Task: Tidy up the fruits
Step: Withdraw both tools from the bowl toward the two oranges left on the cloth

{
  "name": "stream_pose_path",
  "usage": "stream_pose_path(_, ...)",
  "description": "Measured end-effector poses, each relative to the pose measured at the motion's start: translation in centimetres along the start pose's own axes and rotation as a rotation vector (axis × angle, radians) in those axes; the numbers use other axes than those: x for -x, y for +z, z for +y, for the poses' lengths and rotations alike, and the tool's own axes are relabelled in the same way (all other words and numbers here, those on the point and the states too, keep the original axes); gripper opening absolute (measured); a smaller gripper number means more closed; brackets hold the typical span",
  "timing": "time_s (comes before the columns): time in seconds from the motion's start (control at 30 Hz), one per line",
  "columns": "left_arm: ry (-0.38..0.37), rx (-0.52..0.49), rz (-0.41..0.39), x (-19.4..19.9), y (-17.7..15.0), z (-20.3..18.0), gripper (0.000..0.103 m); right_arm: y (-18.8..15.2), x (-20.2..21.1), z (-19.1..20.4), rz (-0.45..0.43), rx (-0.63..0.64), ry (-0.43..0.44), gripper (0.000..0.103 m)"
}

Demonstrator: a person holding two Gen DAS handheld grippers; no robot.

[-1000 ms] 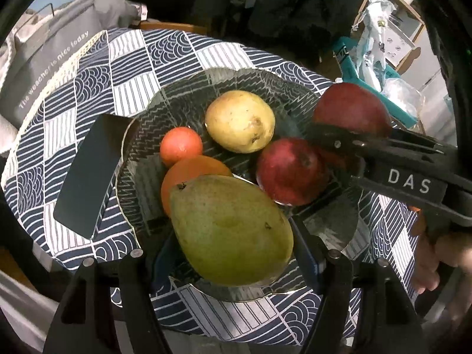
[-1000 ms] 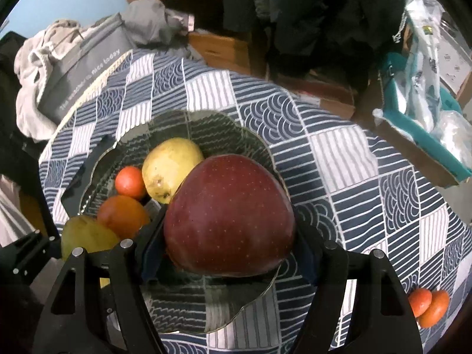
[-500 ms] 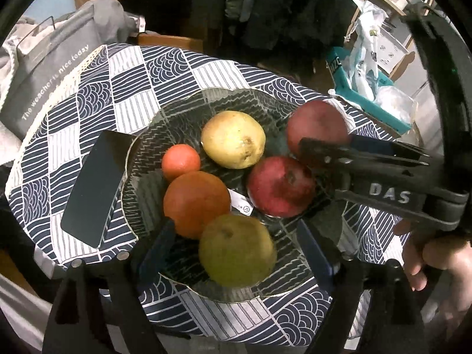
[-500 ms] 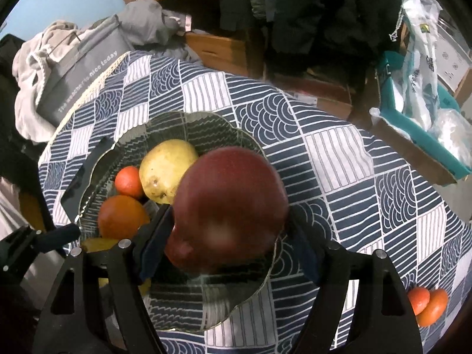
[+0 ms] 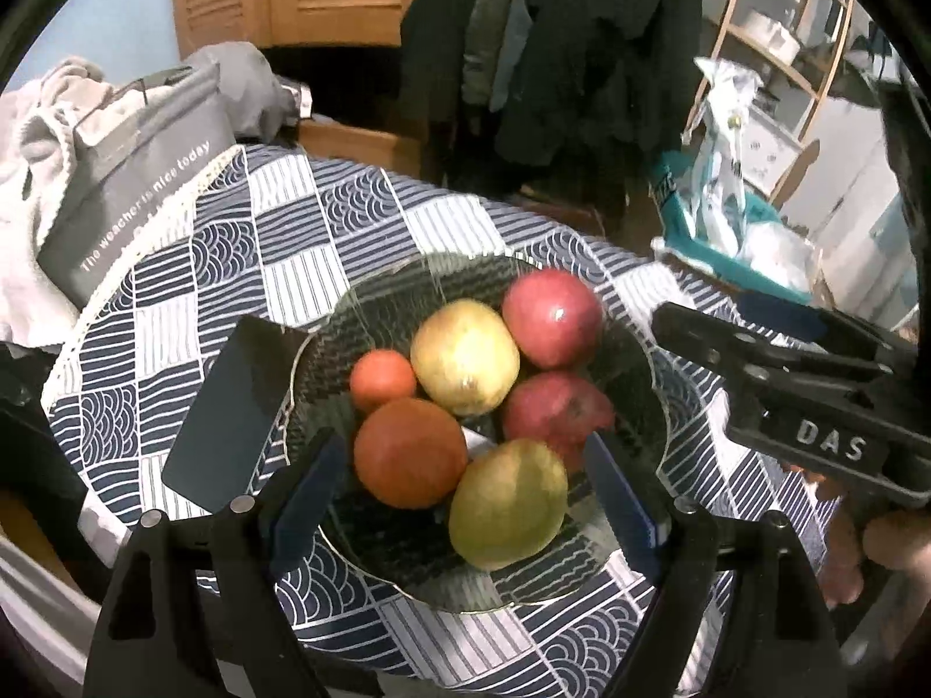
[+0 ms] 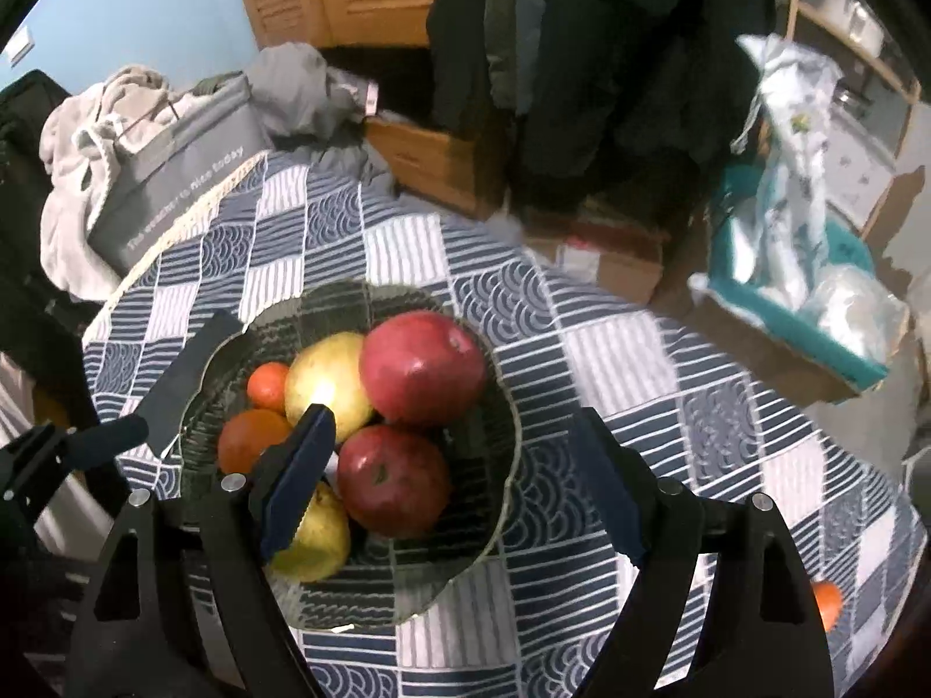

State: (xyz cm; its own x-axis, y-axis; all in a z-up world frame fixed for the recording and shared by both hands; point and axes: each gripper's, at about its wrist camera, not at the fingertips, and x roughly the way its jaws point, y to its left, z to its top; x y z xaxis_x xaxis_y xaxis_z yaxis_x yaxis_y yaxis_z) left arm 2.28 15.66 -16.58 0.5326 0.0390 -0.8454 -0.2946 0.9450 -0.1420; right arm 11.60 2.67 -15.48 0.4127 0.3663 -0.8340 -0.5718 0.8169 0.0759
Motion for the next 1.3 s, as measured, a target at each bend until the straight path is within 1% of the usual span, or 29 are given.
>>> stream_pose_path(0.1, -0.004, 0.011, -0.032, 0.8, 0.4, 0.0, 0.085, 0.1, 1.6, -0.3, -0.037, -0.005, -0.035, 0.083)
stream_pose_path(0.23, -0.008, 0.006, -0.066, 1.9, 0.8, -0.3, 0.085, 0.1, 3.3, -0.7, -0.065, -0.020, -0.055, 0.083)
stream_pose_path(0.47, -0.035, 0.008, -0.135, 4.4, 1.8, -0.9, 0.085, -0.9, 6.6, -1.2, -0.119, -0.036, -0.095, 0.083)
stream_pose_path(0.73, -0.042, -0.043, -0.224, 7.7, 2.4, -2.5, 0.085, -1.9, 10.7, -1.6, -0.174, -0.049, -0.131, 0.083)
stream_pose_path(0.83, -0.057, -0.056, -0.240, 8.5, 2.4, -3.1, 0.085, -2.2, 11.9, -2.0, -0.192, -0.060, -0.136, 0.083)
stream_pose_path(1.0, -0.075, -0.081, -0.256, 9.3, 2.3, -4.3, 0.085, -2.9, 13.6, -2.7, -0.217, -0.069, -0.169, 0.083)
stream_pose_path(1.3, -0.116, -0.131, -0.261, 10.0, 2.1, -7.6, 0.085, -4.4, 15.9, -4.9, -0.243, -0.110, -0.206, 0.083)
